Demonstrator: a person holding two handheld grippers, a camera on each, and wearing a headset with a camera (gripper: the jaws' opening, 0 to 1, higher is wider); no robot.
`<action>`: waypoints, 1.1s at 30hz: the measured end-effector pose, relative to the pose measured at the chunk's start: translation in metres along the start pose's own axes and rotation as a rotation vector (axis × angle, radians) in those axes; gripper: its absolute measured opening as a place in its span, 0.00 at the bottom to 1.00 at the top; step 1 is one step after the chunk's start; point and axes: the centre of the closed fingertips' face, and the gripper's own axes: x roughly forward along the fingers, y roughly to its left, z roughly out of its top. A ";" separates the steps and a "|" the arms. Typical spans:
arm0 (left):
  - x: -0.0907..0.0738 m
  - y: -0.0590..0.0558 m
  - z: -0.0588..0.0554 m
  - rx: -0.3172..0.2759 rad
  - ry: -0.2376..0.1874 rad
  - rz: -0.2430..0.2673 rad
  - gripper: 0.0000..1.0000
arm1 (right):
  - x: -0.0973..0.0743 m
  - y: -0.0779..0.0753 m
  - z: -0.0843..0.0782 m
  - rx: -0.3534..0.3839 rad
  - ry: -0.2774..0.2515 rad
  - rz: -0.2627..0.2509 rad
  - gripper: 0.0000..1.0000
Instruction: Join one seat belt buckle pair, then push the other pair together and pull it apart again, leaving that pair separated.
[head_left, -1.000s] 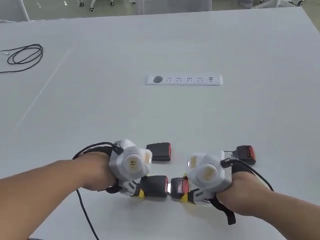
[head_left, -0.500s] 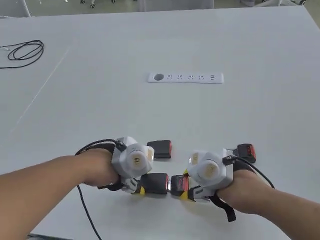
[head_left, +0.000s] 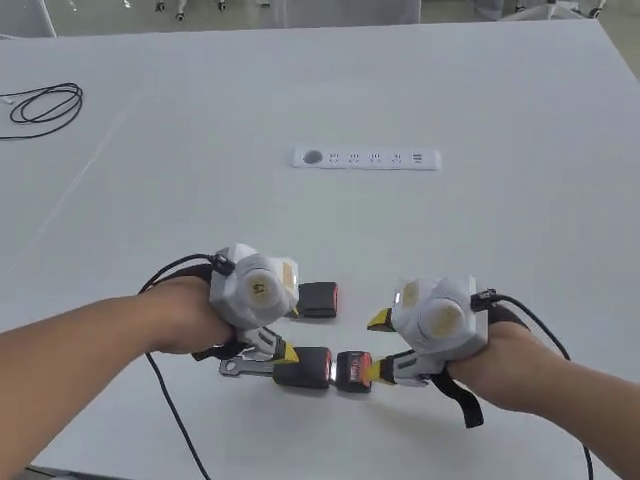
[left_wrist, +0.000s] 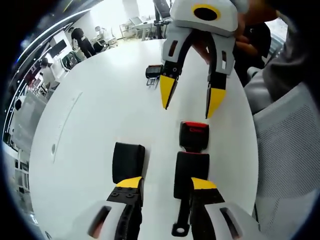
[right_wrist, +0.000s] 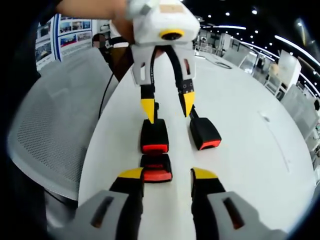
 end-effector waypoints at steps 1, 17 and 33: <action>0.000 0.006 -0.001 0.000 0.008 0.009 0.38 | -0.003 -0.005 -0.003 -0.011 0.005 -0.011 0.37; 0.014 0.059 0.002 -0.015 0.007 0.051 0.46 | -0.048 -0.075 -0.070 0.043 0.056 -0.099 0.35; 0.037 0.075 -0.016 0.035 0.086 0.019 0.50 | -0.068 -0.100 -0.130 0.043 0.157 -0.107 0.39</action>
